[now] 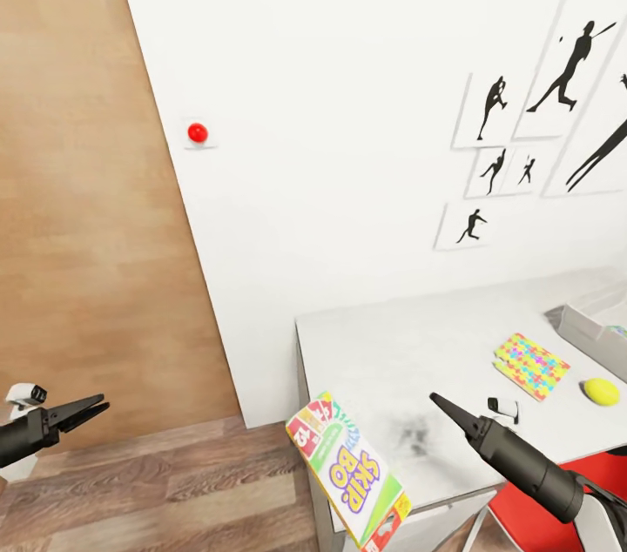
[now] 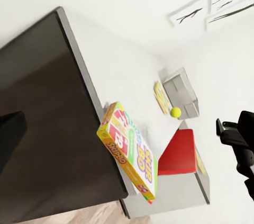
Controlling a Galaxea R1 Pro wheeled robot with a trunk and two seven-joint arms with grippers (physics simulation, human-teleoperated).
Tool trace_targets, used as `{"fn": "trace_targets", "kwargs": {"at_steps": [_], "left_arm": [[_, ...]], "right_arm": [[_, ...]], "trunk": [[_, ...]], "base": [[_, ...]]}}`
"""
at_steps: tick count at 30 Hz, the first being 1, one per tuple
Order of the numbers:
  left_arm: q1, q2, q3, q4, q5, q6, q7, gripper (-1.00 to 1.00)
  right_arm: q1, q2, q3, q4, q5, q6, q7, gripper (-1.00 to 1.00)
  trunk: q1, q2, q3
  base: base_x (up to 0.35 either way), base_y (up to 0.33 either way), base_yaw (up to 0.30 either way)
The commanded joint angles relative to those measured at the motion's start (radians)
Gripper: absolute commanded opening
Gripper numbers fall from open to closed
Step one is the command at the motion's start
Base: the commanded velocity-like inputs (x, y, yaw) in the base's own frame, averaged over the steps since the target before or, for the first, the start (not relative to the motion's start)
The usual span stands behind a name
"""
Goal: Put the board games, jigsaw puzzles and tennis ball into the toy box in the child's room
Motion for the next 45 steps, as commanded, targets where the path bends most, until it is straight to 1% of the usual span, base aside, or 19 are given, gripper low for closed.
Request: {"fn": "trace_targets", "kwargs": {"at_steps": [1,8,16,22,36,45], "left_arm": [[-0.001,-0.001,0.0,0.0,-0.001,0.01,-0.004,1.0],[-0.001,-0.007,-0.001,0.0,-0.001,0.007,-0.005,1.0],[-0.002,-0.008,-0.001,0.0,0.001,0.006,-0.005,1.0],[-0.001,-0.009,-0.001,0.0,0.001,-0.02,-0.006,1.0],[-0.001,-0.009,-0.002,0.0,0.001,-0.036,-0.007,1.0],[-0.001,-0.008,-0.003,0.0,0.001,-0.041,-0.009,1.0]], "right_arm": [[-0.001,0.0,0.0,0.0,-0.003,0.006,0.001,1.0],[-0.001,0.001,-0.001,0.0,-0.002,0.006,0.004,1.0],[-0.001,0.002,0.0,0.0,-0.001,0.005,0.006,1.0],[-0.001,0.001,-0.001,-0.001,-0.001,0.006,0.006,1.0],[-0.001,-0.001,-0.001,-0.001,-0.004,0.008,0.007,1.0],[-0.001,-0.002,-0.001,-0.002,-0.008,0.008,0.007,1.0]], "trunk": [[0.001,-0.002,-0.002],[0.001,-0.002,0.004],[0.001,-0.002,0.005],[0.001,-0.002,0.007],[0.001,-0.002,0.023],[0.001,-0.002,0.035]], "base": [[0.181,-0.059,-0.052],[0.106,-0.046,-0.12],[0.012,-0.005,-0.023],[0.001,0.0,-0.049],[0.0,0.006,-0.186],[0.0,0.169,-0.205]]}}
